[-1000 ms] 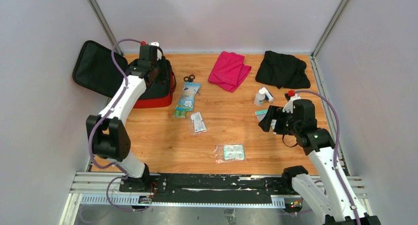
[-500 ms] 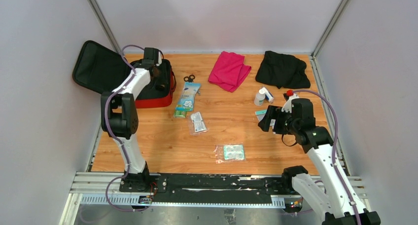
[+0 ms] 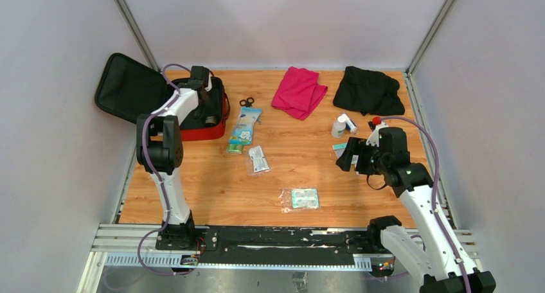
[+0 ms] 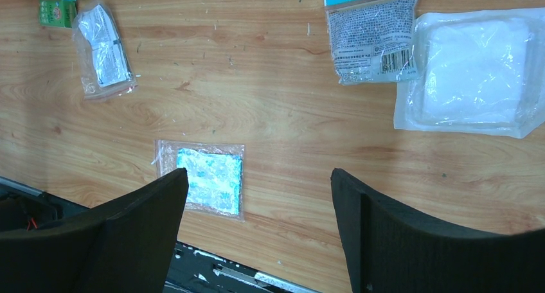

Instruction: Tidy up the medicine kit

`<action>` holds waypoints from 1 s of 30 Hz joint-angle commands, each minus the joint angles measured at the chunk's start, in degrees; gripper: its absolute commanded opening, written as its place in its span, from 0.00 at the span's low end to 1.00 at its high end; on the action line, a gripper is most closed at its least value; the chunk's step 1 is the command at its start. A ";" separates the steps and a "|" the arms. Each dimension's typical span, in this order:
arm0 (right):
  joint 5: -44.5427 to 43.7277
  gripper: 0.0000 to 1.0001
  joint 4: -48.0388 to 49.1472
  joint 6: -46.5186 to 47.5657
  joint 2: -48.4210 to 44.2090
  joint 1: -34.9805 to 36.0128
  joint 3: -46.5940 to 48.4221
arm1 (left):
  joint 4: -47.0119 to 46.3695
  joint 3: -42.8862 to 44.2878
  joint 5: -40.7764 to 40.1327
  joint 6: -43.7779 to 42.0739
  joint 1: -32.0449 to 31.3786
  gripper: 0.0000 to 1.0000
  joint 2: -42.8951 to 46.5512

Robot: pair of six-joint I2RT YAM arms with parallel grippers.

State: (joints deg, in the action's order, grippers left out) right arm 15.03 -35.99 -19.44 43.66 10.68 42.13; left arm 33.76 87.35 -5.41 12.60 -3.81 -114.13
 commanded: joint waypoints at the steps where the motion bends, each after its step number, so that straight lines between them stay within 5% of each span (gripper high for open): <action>1: 0.71 0.86 -0.82 1.15 0.57 -0.92 -0.21 | 2.05 2.10 -0.56 -0.11 0.36 0.65 0.76; 10: 0.48 0.86 -1.11 1.27 1.75 -0.92 0.02 | 4.31 2.10 -0.28 -1.62 -0.05 0.72 10.48; 16: -0.91 0.86 -1.17 1.04 1.49 -0.93 0.24 | 3.60 -2.95 -4.24 -2.83 -10.68 0.74 18.73; 21: -3.36 0.86 -2.16 -0.54 0.45 -0.92 0.28 | 2.42 -3.29 -8.11 -1.38 -21.69 0.76 15.32; 30: -7.73 0.86 -5.50 -1.88 -1.32 -0.92 1.56 | 0.91 -1.91 -8.59 0.48 -23.08 0.78 4.13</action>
State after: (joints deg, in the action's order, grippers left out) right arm 9.87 -38.70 -20.16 43.64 10.66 42.50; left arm 35.00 85.47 -12.58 12.19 -27.38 -107.85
